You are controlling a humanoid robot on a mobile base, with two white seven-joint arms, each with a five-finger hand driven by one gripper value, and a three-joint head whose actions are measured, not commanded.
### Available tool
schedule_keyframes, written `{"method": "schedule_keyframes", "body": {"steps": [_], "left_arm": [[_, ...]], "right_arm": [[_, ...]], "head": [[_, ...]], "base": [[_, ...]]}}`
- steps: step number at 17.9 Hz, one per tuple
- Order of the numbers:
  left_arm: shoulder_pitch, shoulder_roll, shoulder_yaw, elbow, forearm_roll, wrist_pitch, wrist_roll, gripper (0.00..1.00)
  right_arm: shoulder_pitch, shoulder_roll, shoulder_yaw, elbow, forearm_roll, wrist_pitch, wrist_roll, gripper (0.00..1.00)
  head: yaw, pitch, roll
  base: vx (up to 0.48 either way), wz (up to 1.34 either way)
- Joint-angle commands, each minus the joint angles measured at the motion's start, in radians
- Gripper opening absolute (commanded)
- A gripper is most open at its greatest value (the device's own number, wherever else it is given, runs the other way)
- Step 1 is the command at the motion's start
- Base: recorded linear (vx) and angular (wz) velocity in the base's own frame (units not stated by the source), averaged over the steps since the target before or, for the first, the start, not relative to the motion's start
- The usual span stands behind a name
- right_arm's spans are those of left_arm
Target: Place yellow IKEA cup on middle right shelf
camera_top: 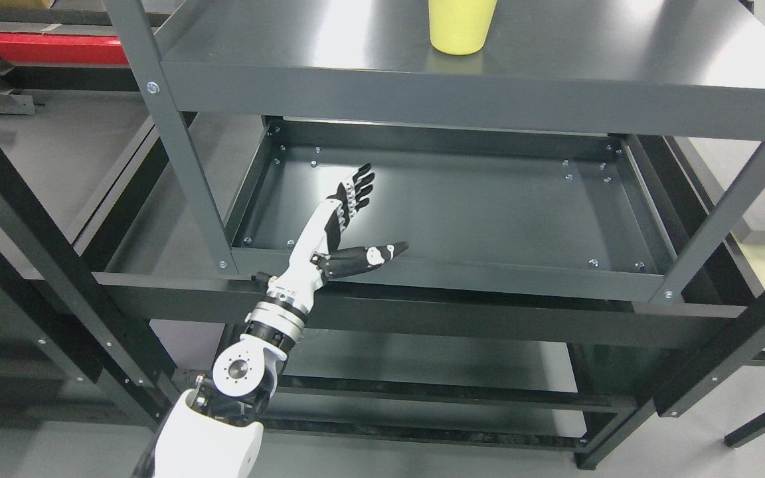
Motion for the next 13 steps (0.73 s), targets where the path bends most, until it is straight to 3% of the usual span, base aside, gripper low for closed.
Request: {"method": "schedule_keyframes", "body": {"steps": [1, 3, 13], "left_arm": [[0.057, 0.003, 0.026, -0.103, -0.029, 0.002, 0.069, 0.99], [0.057, 0.003, 0.023, -0.121, -0.029, 0.042, 0.123, 0.99], [0.092, 0.003, 0.064, -0.146, -0.028, 0.021, 0.071, 0.98]], "right_arm": [[0.014, -0.017, 0.017, 0.000, -0.025, 0.001, 0.001, 0.99], [0.014, -0.017, 0.017, 0.000, -0.025, 0.001, 0.001, 0.99], [0.014, -0.017, 0.017, 0.000, -0.025, 0.001, 0.001, 0.99]], "head": [[0.0000, 0.000, 0.000], [0.0000, 0.000, 0.000], [0.0000, 0.000, 0.000]], "base": [[0.000, 0.00], [0.000, 0.00], [0.000, 0.00]]}}
